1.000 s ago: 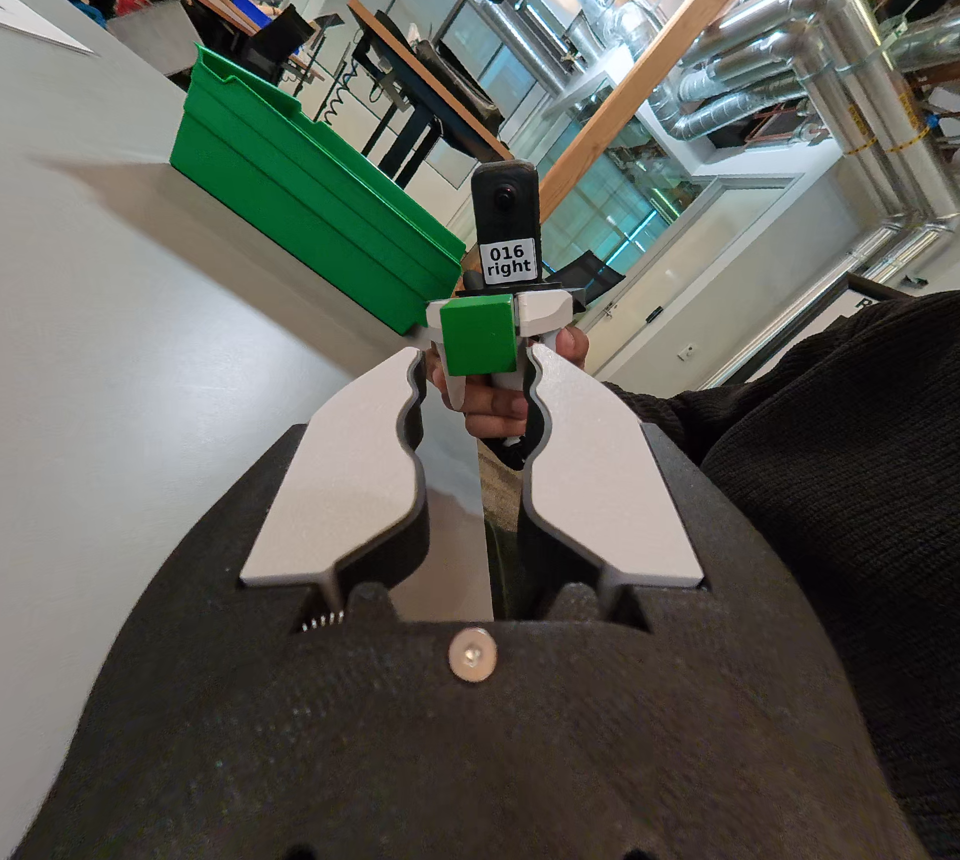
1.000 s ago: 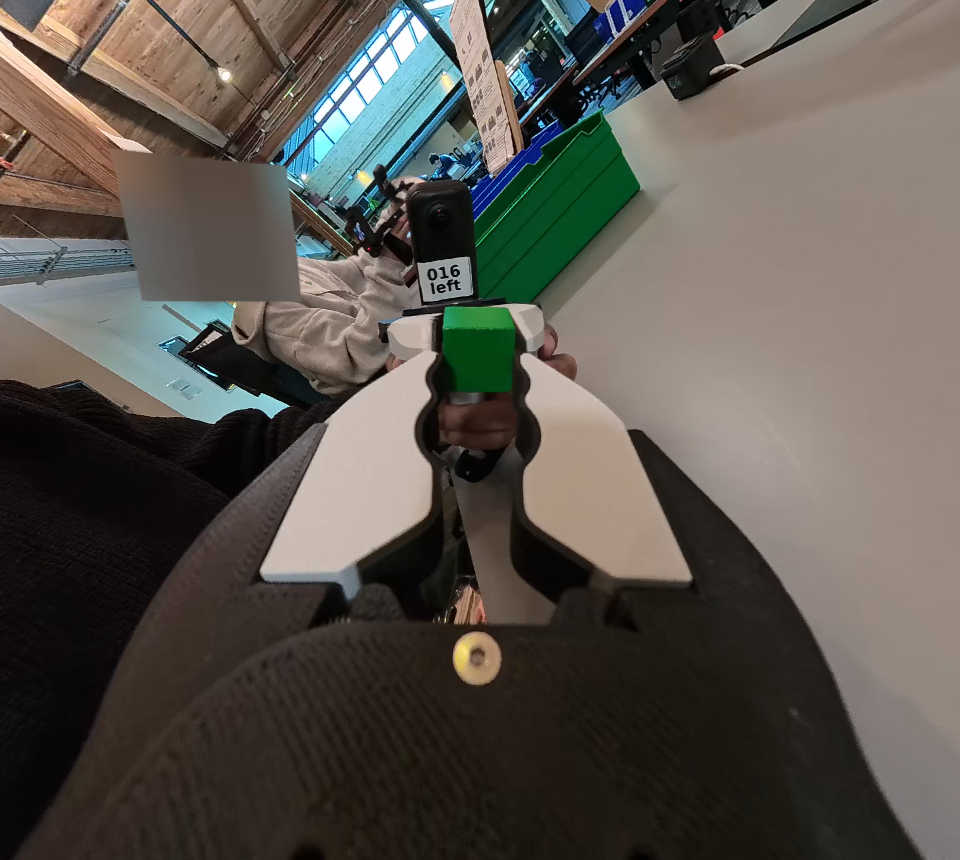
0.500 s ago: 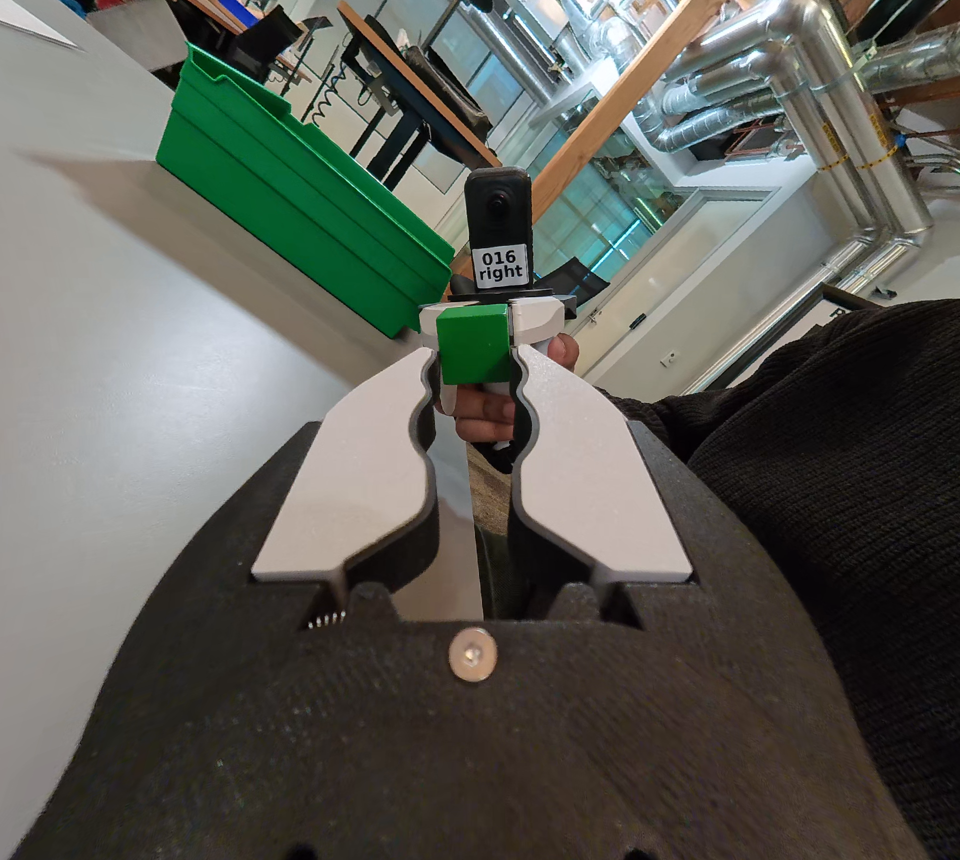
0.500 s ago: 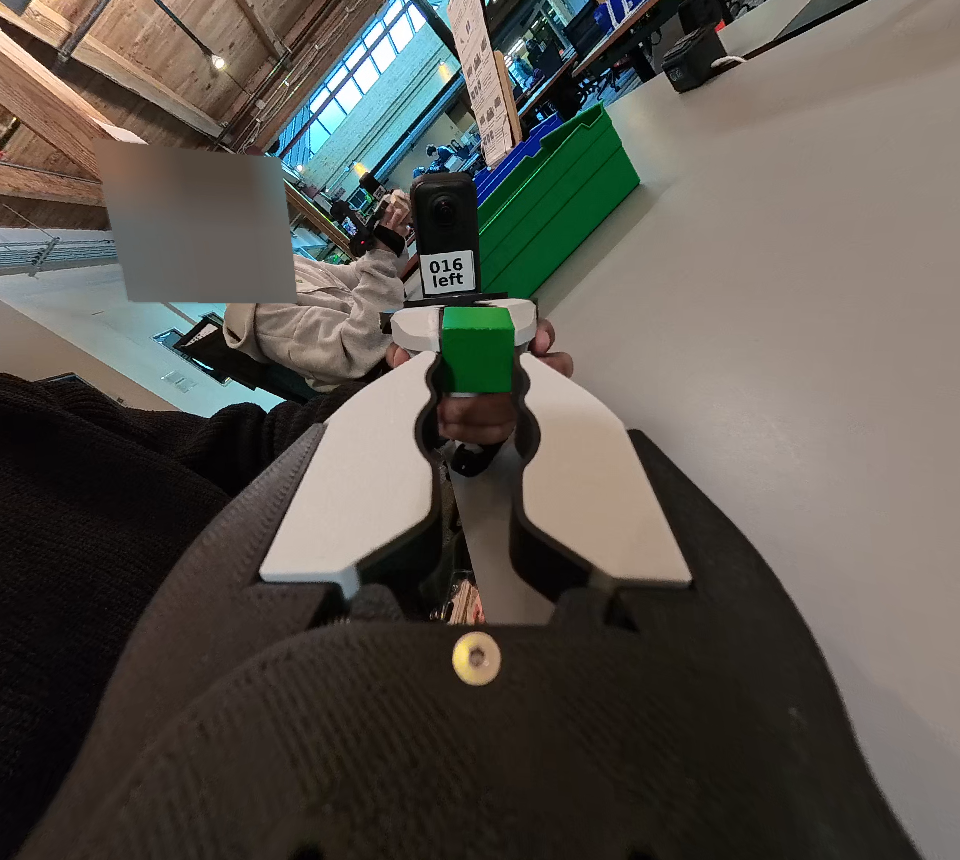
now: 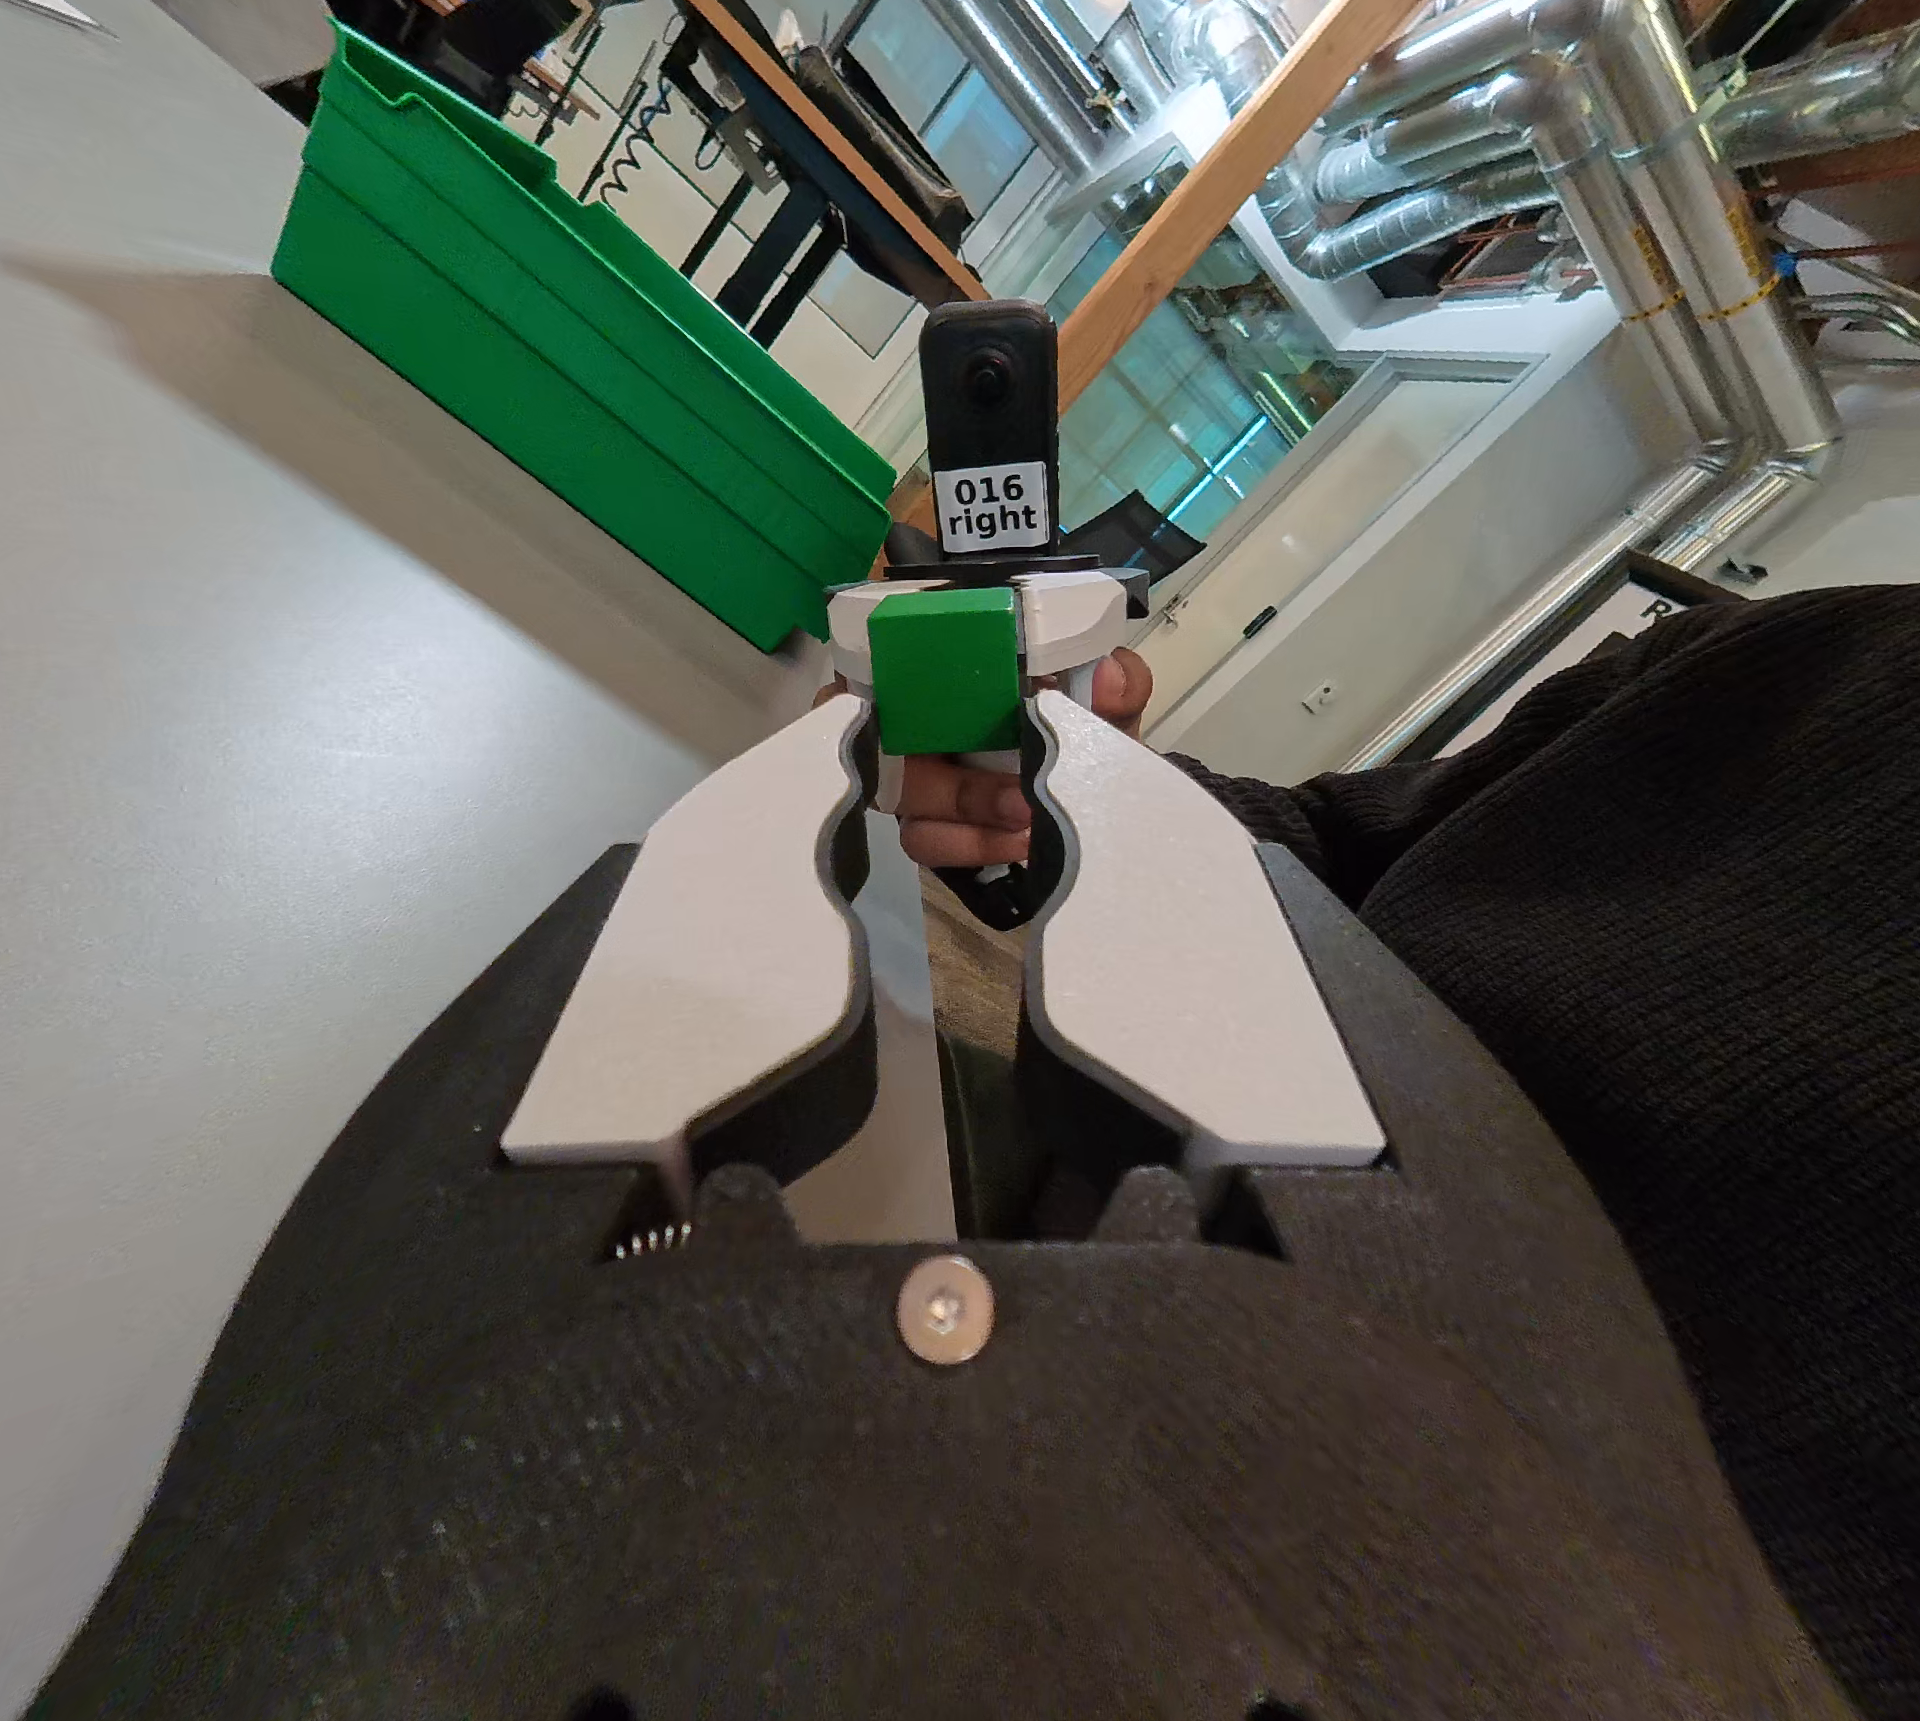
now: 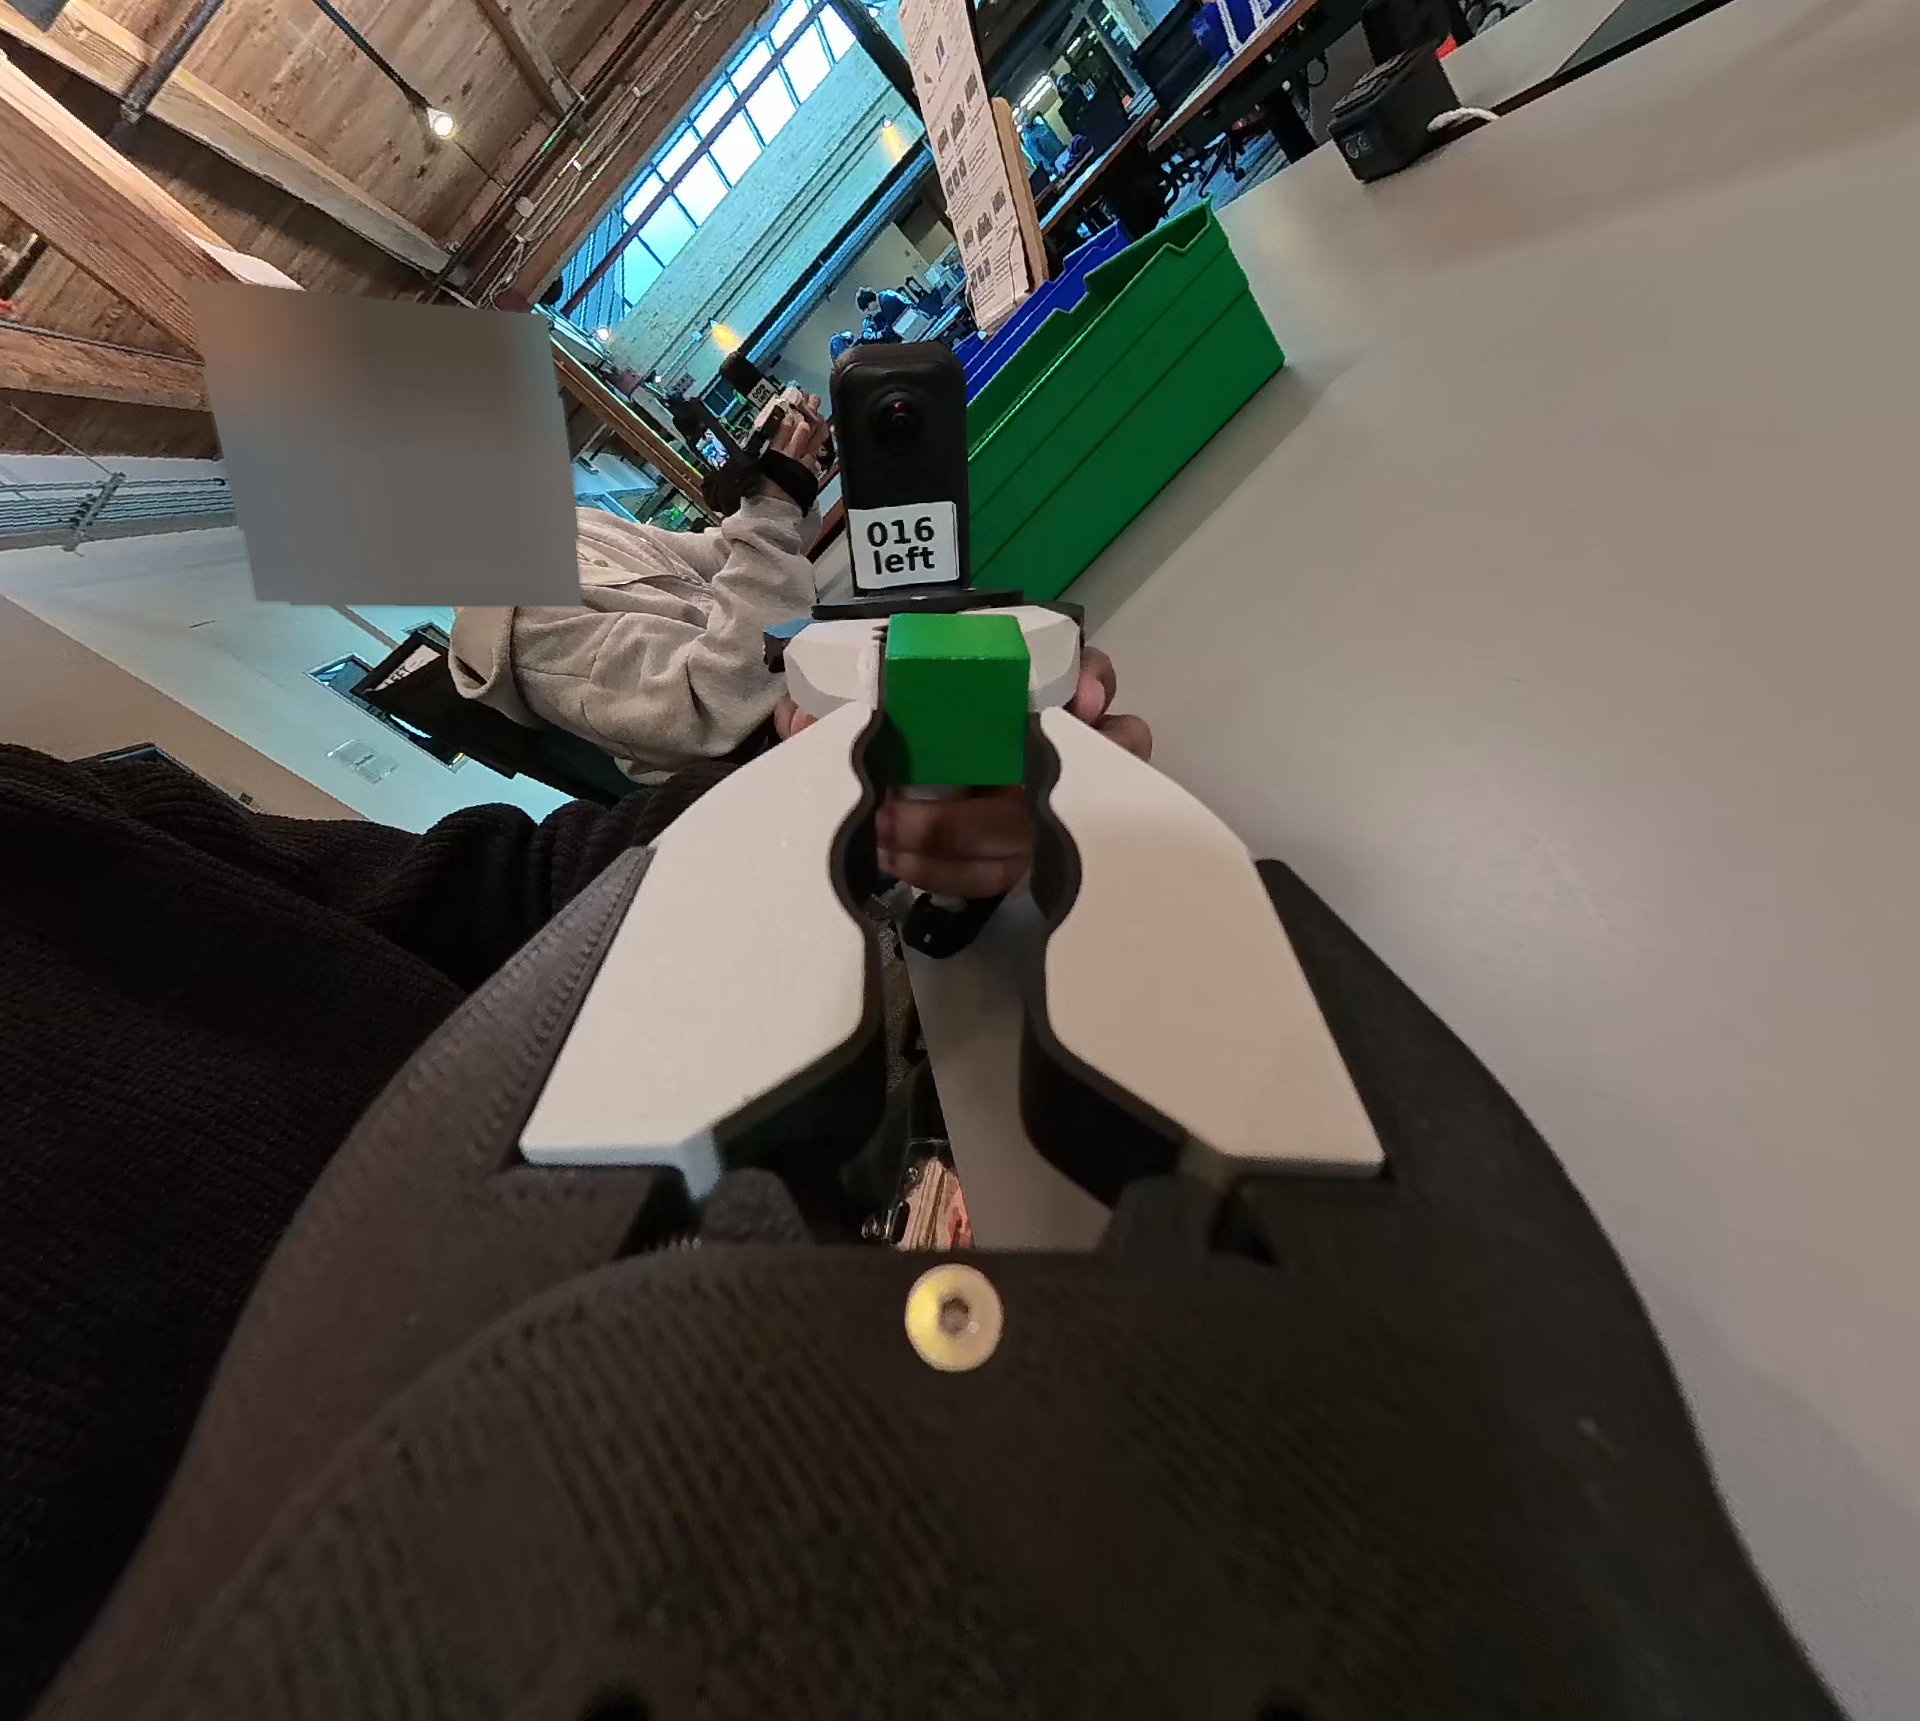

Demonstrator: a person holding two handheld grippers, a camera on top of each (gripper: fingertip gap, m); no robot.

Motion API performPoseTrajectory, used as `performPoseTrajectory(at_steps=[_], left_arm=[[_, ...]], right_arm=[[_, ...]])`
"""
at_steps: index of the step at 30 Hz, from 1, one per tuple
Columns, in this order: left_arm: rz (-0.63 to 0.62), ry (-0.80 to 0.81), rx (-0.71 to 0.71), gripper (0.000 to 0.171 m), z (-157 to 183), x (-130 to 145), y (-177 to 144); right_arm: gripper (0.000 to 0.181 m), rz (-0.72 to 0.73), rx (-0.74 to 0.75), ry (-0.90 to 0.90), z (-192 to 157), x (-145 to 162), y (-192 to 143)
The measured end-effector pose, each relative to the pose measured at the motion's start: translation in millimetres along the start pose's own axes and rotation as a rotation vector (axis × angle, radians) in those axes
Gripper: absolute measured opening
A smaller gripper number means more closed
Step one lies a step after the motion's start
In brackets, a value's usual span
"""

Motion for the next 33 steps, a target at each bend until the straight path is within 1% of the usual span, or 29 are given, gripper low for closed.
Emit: performPoseTrajectory(at_steps=[4,8,11,14,16,18,20,21,22,23,25,26,27,28,30,33], left_arm=[[0.000,0.004,-0.005,0.027,-0.5,0.0,0.0],[0.006,0.004,-0.024,0.034,-2.7,-1.4,-0.8],[0.020,0.036,-0.061,0.034,-4.4,-4.2,-1.9],[0.005,0.073,-0.093,0.034,-6.5,-3.6,-2.7],[-0.005,0.090,-0.101,0.035,-6.9,-2.4,-3.4],[-0.008,0.105,-0.111,0.035,-7.5,-2.1,-4.8],[-0.013,0.117,-0.121,0.036,-7.3,-2.5,-5.7],[-0.015,0.125,-0.125,0.036,-6.6,-3.2,-5.8],[-0.013,0.131,-0.128,0.036,-5.7,-3.9,-5.8],[-0.014,0.136,-0.131,0.036,-5.0,-4.1,-5.5],[-0.016,0.140,-0.137,0.036,-3.9,-3.3,-3.6],[-0.014,0.138,-0.140,0.036,-3.4,-2.8,-2.0],[-0.013,0.137,-0.143,0.036,-3.1,-1.9,0.1],[-0.016,0.135,-0.145,0.036,-2.9,-0.2,2.7],[-0.039,0.145,-0.155,0.036,-3.4,5.2,8.7],[-0.100,0.174,-0.185,0.036,-7.4,18.0,17.8]], right_arm=[[0.025,0.000,0.003,-0.005,-0.2,-0.3,-0.2],[0.025,0.012,0.012,-0.036,-2.4,-5.1,-3.1],[0.025,0.058,0.000,-0.028,-3.3,-16.6,-12.0],[0.025,0.117,0.003,-0.046,-5.0,-33.0,-25.3],[0.025,0.148,0.032,-0.106,-9.3,-54.0,-38.8],[0.026,0.189,0.055,-0.210,-18.2,-88.3,-63.4],[0.025,0.185,0.125,-0.329,-21.5,-127.0,-96.5],[0.025,0.150,0.191,-0.395,-17.3,-145.2,-114.9],[0.025,0.088,0.299,-0.467,-5.2,-161.8,-134.9],[0.025,0.001,0.444,-0.541,14.5,-176.3,-157.9],[0.025,-0.238,0.742,-0.667,63.7,-195.9,-209.9],[0.026,-0.368,0.844,-0.696,86.6,-199.8,-234.5],[0.026,-0.485,0.901,-0.698,105.5,-199.8,-254.9],[0.026,-0.589,0.923,-0.693,120.7,-196.9,-270.5],[0.026,-0.772,0.902,-0.710,140.8,-185.1,-287.7],[0.026,-1.011,0.774,-0.770,156.0,-155.2,-289.1]])
Point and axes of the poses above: each gripper's, where its closed fingertips meet, y out along the fingers, x out of its underside, z = x × y across the jaws, the point moved 2 cm from there along -y, back along the fingers
